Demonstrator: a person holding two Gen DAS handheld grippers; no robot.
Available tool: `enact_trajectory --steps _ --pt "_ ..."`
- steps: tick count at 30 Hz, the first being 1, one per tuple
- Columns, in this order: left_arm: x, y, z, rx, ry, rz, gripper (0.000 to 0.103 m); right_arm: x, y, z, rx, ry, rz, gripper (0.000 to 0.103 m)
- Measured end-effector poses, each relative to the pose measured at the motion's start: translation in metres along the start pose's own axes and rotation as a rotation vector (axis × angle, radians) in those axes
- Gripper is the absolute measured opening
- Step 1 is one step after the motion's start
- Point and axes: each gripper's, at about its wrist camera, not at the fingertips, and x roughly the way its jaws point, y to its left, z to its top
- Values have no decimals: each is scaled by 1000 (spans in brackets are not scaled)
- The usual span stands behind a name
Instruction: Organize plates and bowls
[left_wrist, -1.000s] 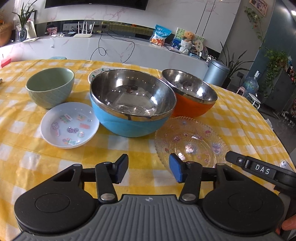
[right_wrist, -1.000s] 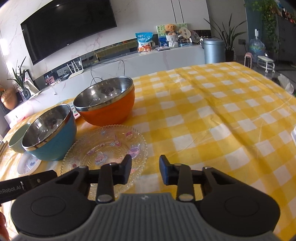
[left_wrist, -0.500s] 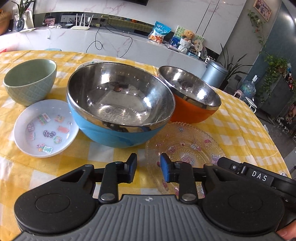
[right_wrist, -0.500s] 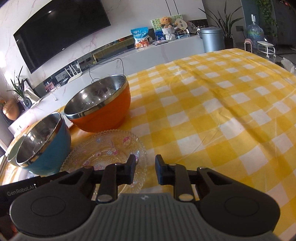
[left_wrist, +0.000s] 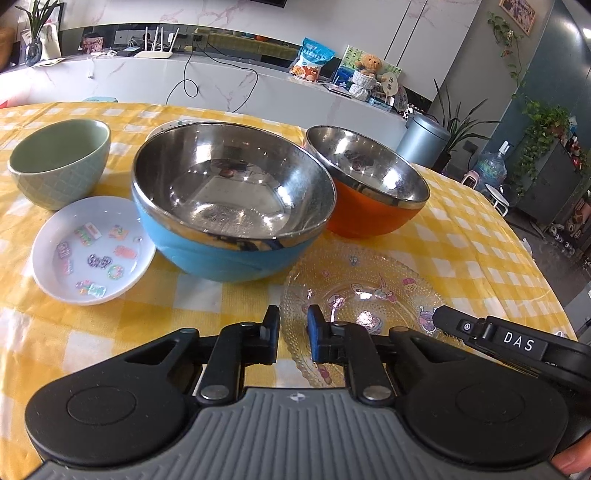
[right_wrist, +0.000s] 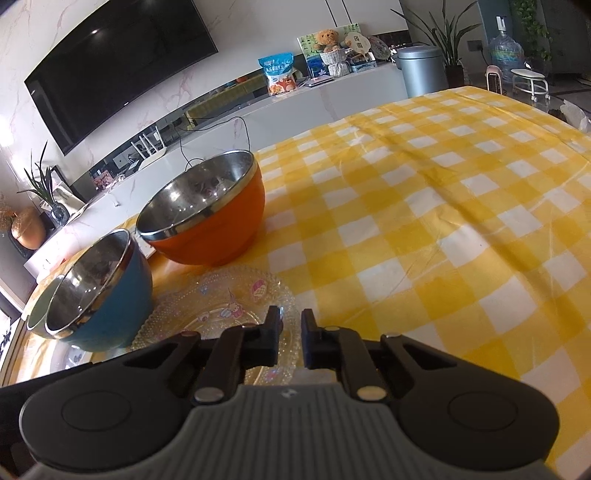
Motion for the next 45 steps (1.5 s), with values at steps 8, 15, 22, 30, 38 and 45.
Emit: enact_trajectory --steps 8,15,22,30,38,45 --pt "-40 17 -12 -26 -1 1 17 -33 14 -16 -1 11 38 7" --pt "-81 44 -21 -68 -51 51 17 -52 47 -42 -19 53 97 7" --pt "-114 81 -35 -132 -72 119 17 -58 89 -69 -82 107 163 7" --pt "-139 124 -49 -205 -93 163 17 -54 129 -95 -161 166 209 7" --pt "-138 146 -56 -250 -89 156 17 -47 149 -105 -204 187 197 7" --pt "-128 155 -58 -274 -74 145 17 -37 153 -104 -216 196 174 7"
